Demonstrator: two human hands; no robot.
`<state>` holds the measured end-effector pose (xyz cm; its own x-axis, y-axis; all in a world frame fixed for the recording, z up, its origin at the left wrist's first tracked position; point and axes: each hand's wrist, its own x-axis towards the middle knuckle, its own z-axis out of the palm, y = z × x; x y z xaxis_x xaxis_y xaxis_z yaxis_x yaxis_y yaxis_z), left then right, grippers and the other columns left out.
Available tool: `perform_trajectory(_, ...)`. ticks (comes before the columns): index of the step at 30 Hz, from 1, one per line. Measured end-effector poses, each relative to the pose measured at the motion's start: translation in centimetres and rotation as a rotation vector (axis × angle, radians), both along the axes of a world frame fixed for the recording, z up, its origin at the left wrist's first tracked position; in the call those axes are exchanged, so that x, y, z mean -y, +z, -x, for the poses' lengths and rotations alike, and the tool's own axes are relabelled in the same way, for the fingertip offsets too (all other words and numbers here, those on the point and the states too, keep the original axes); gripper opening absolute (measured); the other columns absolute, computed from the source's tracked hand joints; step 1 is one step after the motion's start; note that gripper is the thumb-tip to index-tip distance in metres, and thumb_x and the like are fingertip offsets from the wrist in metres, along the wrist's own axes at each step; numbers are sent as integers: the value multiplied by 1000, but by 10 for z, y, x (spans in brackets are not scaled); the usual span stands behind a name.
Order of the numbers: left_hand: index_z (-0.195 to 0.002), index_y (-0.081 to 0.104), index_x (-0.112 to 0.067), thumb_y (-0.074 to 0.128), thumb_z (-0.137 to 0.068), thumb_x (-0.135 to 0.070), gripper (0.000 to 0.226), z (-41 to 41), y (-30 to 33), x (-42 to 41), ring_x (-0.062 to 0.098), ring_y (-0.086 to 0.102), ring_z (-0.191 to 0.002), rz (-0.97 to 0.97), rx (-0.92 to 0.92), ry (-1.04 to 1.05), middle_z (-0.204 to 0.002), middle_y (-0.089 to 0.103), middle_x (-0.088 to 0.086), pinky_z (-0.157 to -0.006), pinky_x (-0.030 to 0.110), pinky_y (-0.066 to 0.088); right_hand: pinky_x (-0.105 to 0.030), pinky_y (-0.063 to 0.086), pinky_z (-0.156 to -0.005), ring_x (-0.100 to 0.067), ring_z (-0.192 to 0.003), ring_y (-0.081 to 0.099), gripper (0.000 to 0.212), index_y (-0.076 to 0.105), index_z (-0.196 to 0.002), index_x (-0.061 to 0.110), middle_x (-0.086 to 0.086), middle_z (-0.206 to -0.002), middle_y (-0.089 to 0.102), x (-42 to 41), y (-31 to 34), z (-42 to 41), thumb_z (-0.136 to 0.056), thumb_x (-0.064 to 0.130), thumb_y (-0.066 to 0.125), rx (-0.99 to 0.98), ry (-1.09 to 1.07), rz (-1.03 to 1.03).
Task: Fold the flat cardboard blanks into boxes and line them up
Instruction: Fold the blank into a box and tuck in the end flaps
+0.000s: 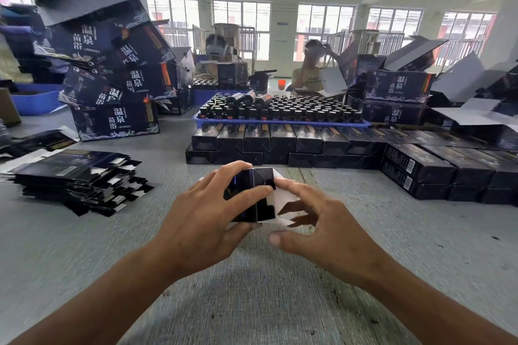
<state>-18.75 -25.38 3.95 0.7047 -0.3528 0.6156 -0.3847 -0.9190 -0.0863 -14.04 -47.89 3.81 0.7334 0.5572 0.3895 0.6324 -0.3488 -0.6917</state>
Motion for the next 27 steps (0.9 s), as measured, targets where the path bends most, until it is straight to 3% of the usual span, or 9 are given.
perform_trajectory(2,-137,50,-33,57,-88,-50,53,0,0,1,30,62,-112,-7,1,2,-144,45,9,-71,43,61,-8,51,-86,11,-104,61,66,47,-137,48,24,-118,62,-1,0,1,-83,30,80,39,-34,-48)
perform_trajectory(6,-136,51,-31,52,-89,-50,51,2,4,5,29,63,-111,-39,18,-4,-143,47,10,-71,39,60,-11,53,-82,4,-96,67,50,54,-118,56,22,-102,69,-3,-1,2,-84,29,79,78,-86,-137)
perform_trajectory(9,-135,57,-28,58,-88,-45,51,3,5,6,31,62,-113,-76,35,-8,-141,50,13,-72,40,59,-17,56,-81,-1,-91,70,45,58,-111,53,17,-99,72,-4,-1,3,-83,25,80,90,-100,-173)
perform_trajectory(14,-133,54,-30,49,-90,-48,46,3,6,7,33,63,-113,-125,55,0,-140,52,15,-73,41,59,-17,56,-80,-1,-90,69,39,64,-115,42,18,-99,71,-4,-3,2,-84,23,79,116,-122,-167)
perform_trajectory(17,-132,59,-28,50,-90,-48,47,3,5,6,33,64,-111,-122,53,9,-139,53,16,-72,41,59,-14,55,-76,1,-91,69,51,58,-128,41,18,-102,71,-4,-4,2,-85,24,79,100,-113,-180)
perform_trajectory(20,-132,61,-28,60,-88,-47,48,2,4,5,34,64,-110,-74,52,22,-140,52,17,-71,44,61,-17,57,-73,-2,-91,71,62,49,-134,47,20,-105,74,-2,-2,-1,-90,10,73,7,-83,-228)
perform_trajectory(23,-132,56,-29,65,-83,-45,52,2,3,5,35,64,-110,-58,67,17,-141,50,16,-71,45,61,-24,60,-75,-8,-91,72,58,57,-118,51,21,-104,74,-2,1,-1,-95,-2,57,-32,-47,-247)
perform_trajectory(27,-136,49,-30,64,-84,-47,57,2,1,7,31,63,-112,-14,74,-9,-143,48,11,-74,43,60,-19,57,-72,-8,-90,73,31,63,-118,41,16,-101,74,-4,2,0,-100,16,58,-86,-27,-301)
